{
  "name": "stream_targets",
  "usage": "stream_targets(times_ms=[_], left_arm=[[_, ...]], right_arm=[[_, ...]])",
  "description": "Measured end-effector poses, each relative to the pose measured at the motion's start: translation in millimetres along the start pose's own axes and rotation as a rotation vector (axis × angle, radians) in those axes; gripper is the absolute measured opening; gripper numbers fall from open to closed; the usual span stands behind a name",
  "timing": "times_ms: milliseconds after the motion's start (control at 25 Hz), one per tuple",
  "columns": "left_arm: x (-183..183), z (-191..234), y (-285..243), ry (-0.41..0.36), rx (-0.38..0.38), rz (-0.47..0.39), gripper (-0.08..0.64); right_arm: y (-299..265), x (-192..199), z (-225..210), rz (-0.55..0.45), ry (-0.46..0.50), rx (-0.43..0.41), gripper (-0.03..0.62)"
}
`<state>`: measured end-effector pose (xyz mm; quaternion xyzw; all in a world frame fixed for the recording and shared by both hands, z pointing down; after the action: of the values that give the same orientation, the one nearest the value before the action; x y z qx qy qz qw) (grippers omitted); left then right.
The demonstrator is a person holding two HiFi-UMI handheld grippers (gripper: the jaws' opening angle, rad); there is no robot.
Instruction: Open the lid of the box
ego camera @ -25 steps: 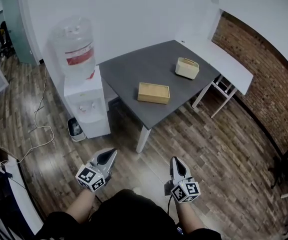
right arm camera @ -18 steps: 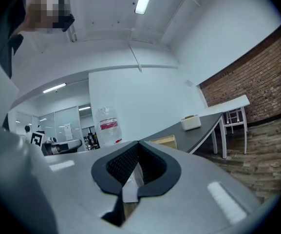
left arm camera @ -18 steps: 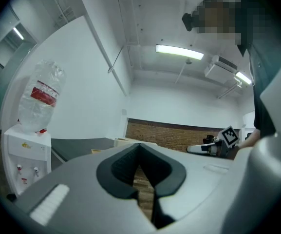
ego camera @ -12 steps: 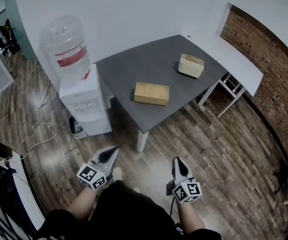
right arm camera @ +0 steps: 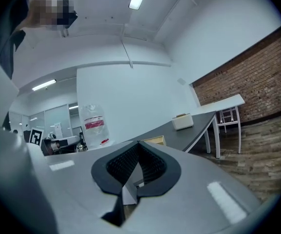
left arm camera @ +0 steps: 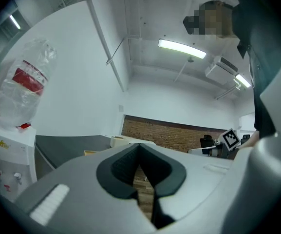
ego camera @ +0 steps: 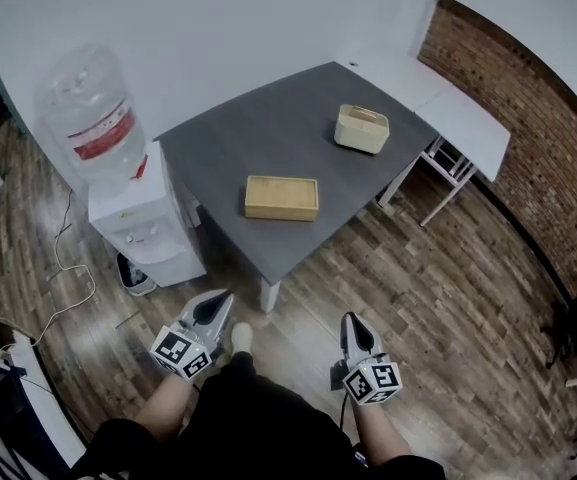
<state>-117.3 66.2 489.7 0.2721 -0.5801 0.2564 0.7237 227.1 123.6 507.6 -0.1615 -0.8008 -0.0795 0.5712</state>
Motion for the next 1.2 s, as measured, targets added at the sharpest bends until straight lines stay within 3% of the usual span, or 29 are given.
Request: stream_targets(times_ms=[680,920,1200], left_arm=[[-13,118,-103,0.017,0.019,-0.003,0.012],[-17,155,-119,0.010,0.011,-0.017,0.012],[-7,178,-132,0.030,-0.023,0.020,0.012]], right_arm=[[-126,-26,-10,-0.013,0.040,0.055,0.003],[-163,-31,-16,-0.008,0.063,0.094,0.003],[-194,-33,-16,0.028,0.086,0.078,0.003]])
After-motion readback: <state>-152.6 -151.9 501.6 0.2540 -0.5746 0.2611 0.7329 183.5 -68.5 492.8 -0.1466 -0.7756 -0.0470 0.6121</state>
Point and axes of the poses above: the fingertips, and each gripper's own axes: y backward along the fingers, z to its left, x out of its underside, the point moved 9 cm from there along y, backward along the fingers, and after that the axes turned 3 degrees about -z, right-handed, at the moved point
